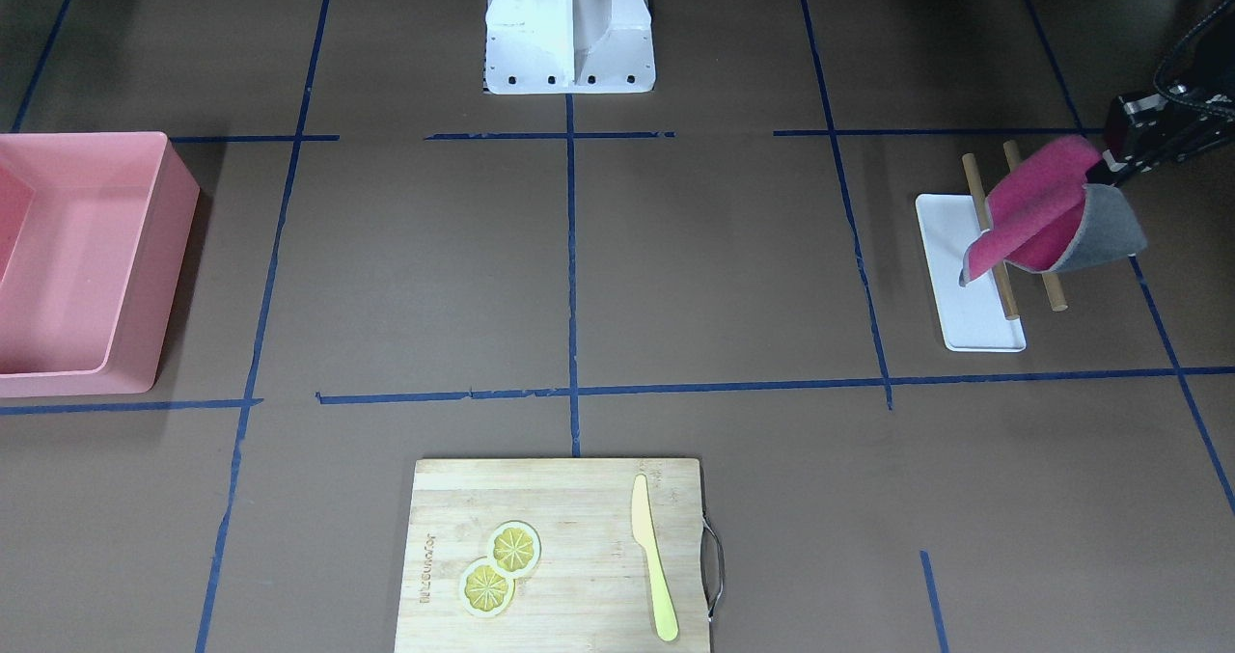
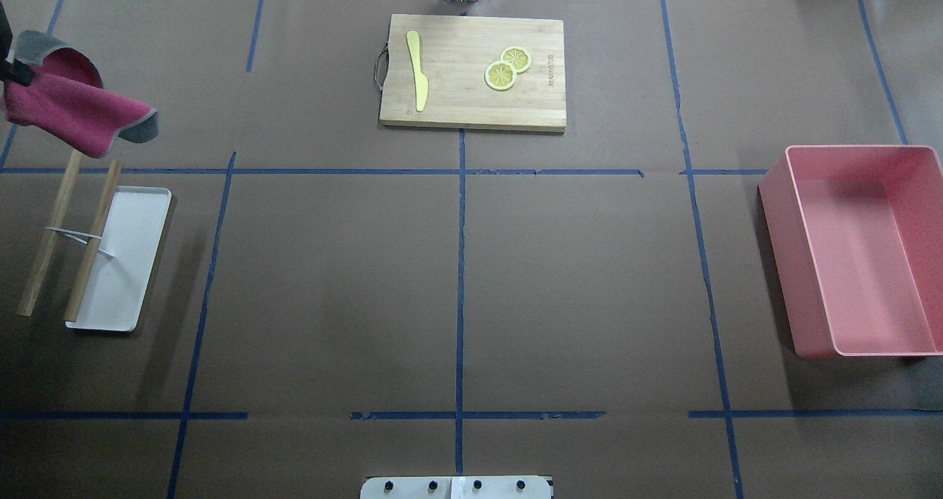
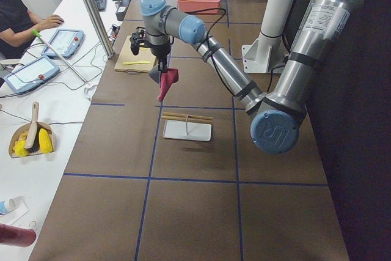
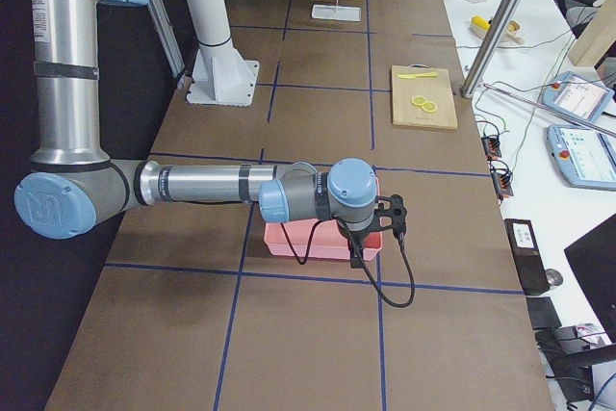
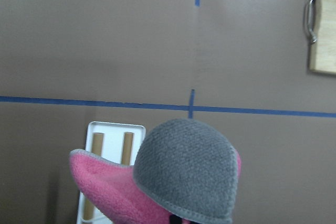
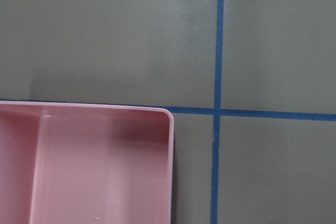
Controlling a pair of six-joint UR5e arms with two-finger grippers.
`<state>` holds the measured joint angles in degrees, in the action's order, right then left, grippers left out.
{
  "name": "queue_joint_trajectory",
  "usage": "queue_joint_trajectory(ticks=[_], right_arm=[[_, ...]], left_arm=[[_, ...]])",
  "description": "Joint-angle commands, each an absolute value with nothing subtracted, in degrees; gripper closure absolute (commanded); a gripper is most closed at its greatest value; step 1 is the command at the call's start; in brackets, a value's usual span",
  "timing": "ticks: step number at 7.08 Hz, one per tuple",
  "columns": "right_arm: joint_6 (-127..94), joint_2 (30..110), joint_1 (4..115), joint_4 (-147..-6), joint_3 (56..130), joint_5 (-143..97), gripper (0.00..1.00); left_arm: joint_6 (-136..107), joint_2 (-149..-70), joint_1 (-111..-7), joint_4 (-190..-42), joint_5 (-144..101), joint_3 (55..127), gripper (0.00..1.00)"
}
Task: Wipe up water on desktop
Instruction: 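Lift the pink cloth with the left gripper while the right arm moves toward it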
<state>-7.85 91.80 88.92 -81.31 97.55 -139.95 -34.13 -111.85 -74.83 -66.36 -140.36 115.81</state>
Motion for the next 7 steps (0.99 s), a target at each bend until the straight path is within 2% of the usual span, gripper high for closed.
queue_joint_trajectory(ticks=[1, 4, 5, 7], right_arm=[[-20.32, 83.99, 80.98, -81.03, 102.73, -140.09, 0.0], [-37.39, 69.31, 62.39, -80.69, 105.64, -129.06, 0.0], [-42.31, 66.47, 57.44, -80.51, 107.38, -124.5, 0.0], [-42.37, 66.27, 47.77, -77.46, 113.97, -113.52, 0.01]], left_arm=[[-43.74, -116.26, -70.51, -67.76, -140.28, 115.23, 1.0], [-59.98, -120.48, -64.1, -75.13, -139.93, 112.42, 1.0], [-61.77, -121.11, -62.59, -75.23, -139.83, 112.15, 1.0], [-62.05, -121.37, -59.95, -75.67, -139.66, 111.54, 1.0]])
